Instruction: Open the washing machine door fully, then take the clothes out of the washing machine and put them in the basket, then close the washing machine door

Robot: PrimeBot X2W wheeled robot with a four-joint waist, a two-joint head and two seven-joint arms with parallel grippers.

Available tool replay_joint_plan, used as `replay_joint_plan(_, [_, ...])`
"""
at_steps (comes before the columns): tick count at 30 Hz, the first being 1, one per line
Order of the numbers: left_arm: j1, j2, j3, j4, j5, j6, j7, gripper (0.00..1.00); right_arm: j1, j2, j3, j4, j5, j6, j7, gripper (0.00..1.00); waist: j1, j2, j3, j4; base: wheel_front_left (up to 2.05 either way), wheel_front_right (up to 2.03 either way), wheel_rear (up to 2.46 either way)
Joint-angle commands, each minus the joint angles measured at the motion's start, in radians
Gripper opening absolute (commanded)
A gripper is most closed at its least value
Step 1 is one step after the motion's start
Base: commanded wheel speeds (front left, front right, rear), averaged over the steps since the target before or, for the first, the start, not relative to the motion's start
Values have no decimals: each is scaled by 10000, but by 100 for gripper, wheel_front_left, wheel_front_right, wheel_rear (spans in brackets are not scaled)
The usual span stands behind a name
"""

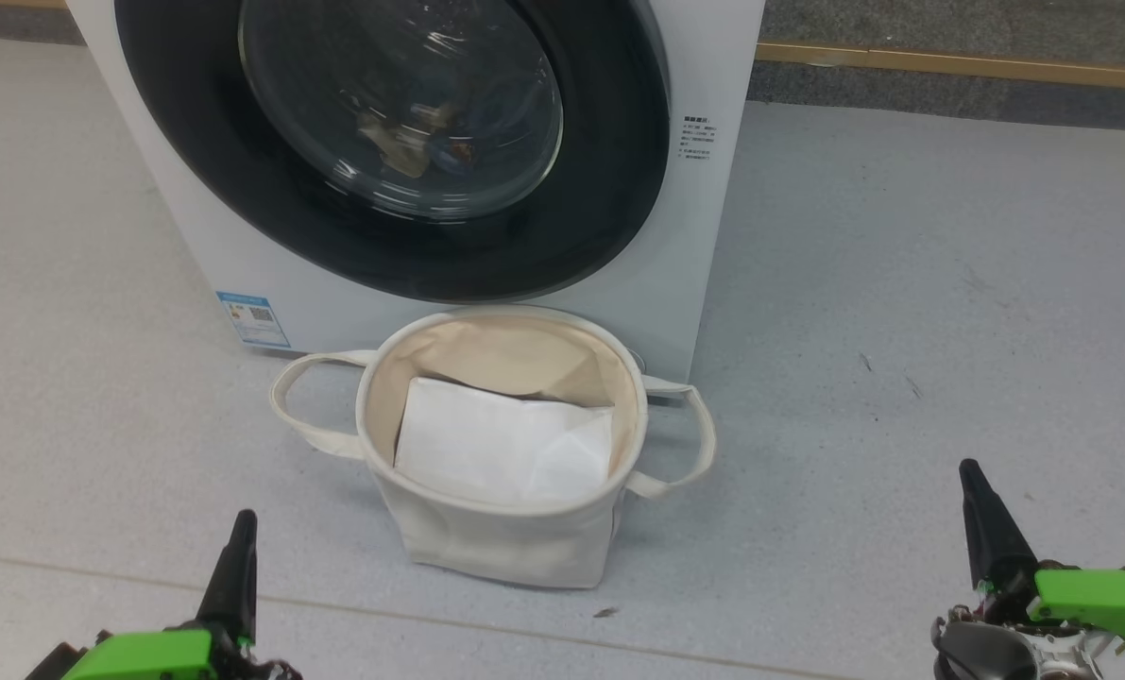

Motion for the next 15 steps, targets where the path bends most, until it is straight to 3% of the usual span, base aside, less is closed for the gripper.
replay_joint_plan(1, [-241,144,329,-370,-34,-71,79,0,-146,-96,196,-372,59,2,73,0,0,0,0,0,0,0,0])
replay_joint_plan(15, [-241,144,329,-370,-34,-71,79,0,-146,-96,196,-372,59,2,73,0,0,0,0,0,0,0,0])
